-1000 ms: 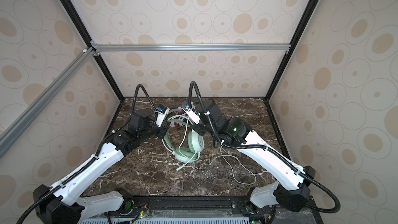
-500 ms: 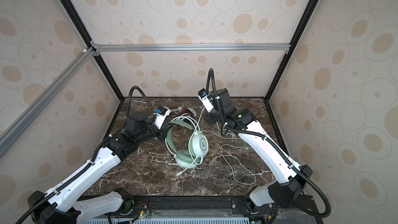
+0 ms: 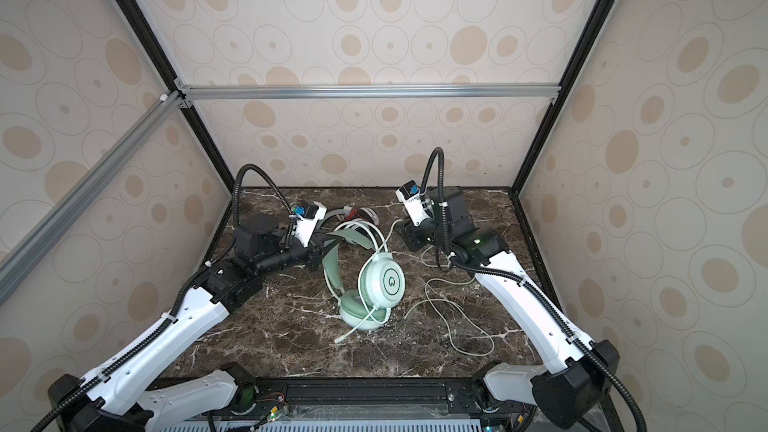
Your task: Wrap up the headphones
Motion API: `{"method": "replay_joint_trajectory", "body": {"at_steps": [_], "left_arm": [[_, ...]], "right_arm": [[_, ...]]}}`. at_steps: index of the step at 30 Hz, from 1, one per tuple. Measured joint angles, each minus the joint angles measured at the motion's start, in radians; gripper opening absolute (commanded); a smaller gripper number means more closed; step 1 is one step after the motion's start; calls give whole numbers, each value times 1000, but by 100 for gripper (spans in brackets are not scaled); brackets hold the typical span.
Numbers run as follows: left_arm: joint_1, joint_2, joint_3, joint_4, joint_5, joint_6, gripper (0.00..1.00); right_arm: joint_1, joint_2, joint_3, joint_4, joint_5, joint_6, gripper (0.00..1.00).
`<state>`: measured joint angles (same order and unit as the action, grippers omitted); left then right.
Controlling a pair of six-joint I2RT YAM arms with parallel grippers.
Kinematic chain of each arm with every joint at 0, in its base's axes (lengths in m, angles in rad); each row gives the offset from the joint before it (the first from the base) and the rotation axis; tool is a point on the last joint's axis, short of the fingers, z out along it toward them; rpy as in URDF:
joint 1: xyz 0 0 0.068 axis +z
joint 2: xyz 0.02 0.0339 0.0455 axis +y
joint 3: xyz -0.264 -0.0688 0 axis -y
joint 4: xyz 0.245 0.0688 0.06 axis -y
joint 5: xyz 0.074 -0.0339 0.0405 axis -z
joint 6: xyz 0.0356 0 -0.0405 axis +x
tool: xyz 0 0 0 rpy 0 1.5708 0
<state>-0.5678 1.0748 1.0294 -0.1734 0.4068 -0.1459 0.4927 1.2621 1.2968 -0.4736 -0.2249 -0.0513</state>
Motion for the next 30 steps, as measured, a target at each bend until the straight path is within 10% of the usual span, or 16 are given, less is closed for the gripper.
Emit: {"method": "replay_joint_trajectory", "body": {"at_steps": [30], "left_arm": [[0,-16,90,268,29,-346,0]], "right_arm": [[-29,59,-561,975,-310,281,51]]}}
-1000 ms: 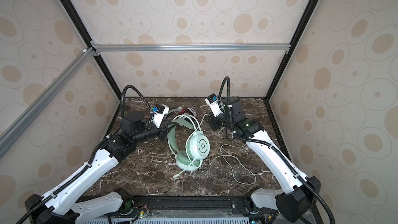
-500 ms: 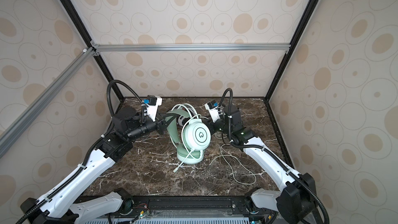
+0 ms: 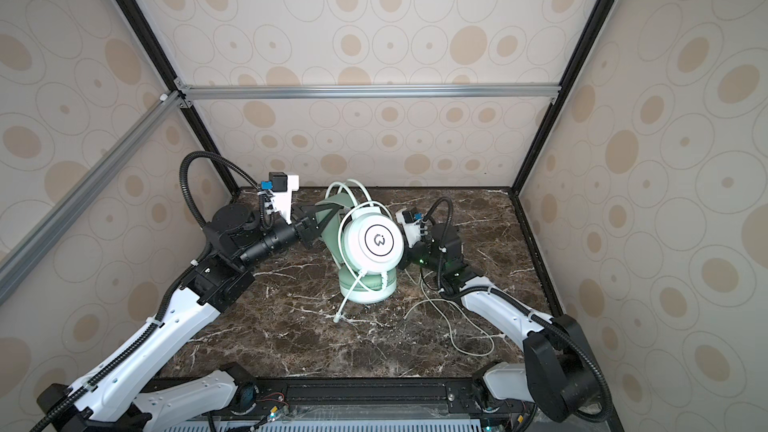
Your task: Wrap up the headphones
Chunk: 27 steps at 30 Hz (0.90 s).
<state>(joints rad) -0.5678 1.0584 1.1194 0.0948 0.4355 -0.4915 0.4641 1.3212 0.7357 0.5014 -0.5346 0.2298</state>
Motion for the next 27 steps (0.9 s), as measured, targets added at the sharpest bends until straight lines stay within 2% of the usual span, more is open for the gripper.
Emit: {"method": "replay_joint_trajectory", "body": {"at_steps": [8,20,24,27], "left_arm": [[0,12,2,78,-23,-76,0],[0,42,2,152,-84,-138,0],[0,48,2,154,-111,-148,0],[0,48,3,154,-139,-155,0]], "right_arm": [[0,123,-25,196,-33,66,52],[0,295,-60,360,-45,122,48],[0,314,-74,388,-45,127,40],[0,320,-88,406,-43,130,23]]}}
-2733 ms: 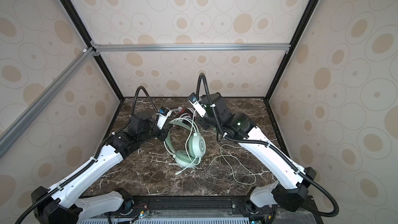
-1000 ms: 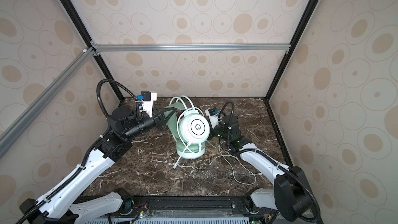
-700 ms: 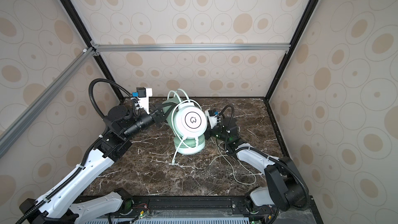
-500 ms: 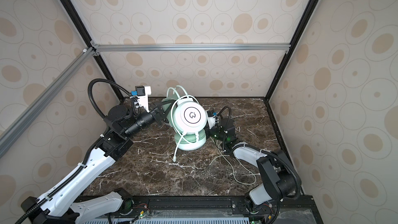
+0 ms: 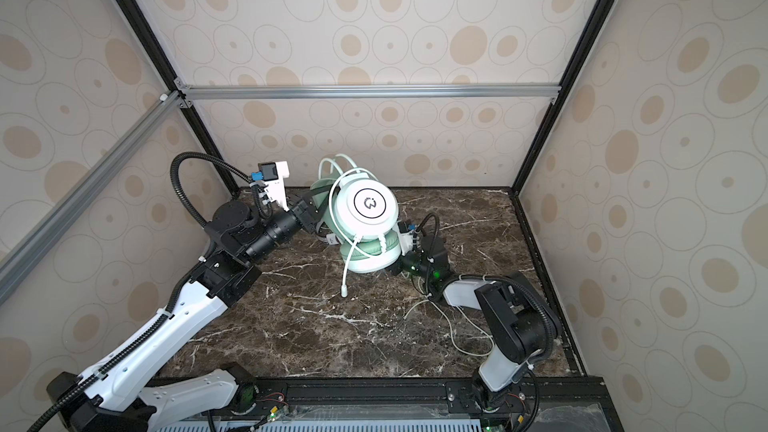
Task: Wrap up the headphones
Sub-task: 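Pull the green cable away with the right gripper while the left gripper raises the headphones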
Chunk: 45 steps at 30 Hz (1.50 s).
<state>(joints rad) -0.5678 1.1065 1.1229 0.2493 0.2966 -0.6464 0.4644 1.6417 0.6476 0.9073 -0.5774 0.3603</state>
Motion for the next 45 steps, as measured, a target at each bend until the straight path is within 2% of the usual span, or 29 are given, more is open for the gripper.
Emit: {"method": "replay_joint_trajectory", "body": {"at_steps": [3,7,10,18,26,36,45], "left_arm": [[0,11,23,-11,-49,-12,0],[0,28,62,-52,-134,-25,0],[0,36,66,-68,-201,-35,0],[0,91,80,-104,-389,-31,0],[2,165,100,-108,-533,3,0],[7,229,100,-106,-642,56,0],[7,238,60,-92,-731,148,0]], "right_arm": [[0,6,-12,13,5,14,12],[10,2,-36,8,35,14,4],[46,-32,-52,-61,91,-15,0],[219,-236,-142,-232,300,-98,0],[431,-357,-136,-451,543,-196,0],[637,-393,7,-726,770,-325,0],[712,-437,187,-935,880,-411,0]]}}
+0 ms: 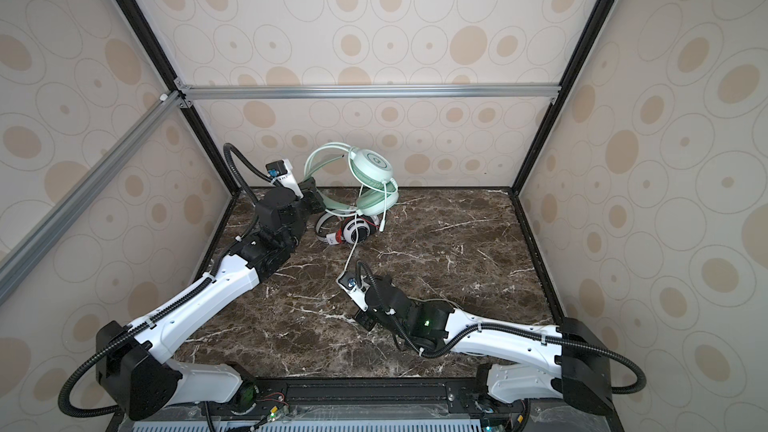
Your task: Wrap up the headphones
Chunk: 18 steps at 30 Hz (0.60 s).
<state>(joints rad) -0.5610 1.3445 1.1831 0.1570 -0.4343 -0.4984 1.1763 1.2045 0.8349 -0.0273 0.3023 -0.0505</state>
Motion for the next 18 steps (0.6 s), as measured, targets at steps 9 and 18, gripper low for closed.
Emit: {"method": "replay_joint_trajectory", "body": {"at_steps": [9,18], "left_arm": [[-10,-6,-71,-14,-83,111,0],[-53,-23,-127,-41,-126,229,0]], "right_arm": [[7,1,241,-245,84,-72,0],[4,89,519,-485,202,-157,0]]}}
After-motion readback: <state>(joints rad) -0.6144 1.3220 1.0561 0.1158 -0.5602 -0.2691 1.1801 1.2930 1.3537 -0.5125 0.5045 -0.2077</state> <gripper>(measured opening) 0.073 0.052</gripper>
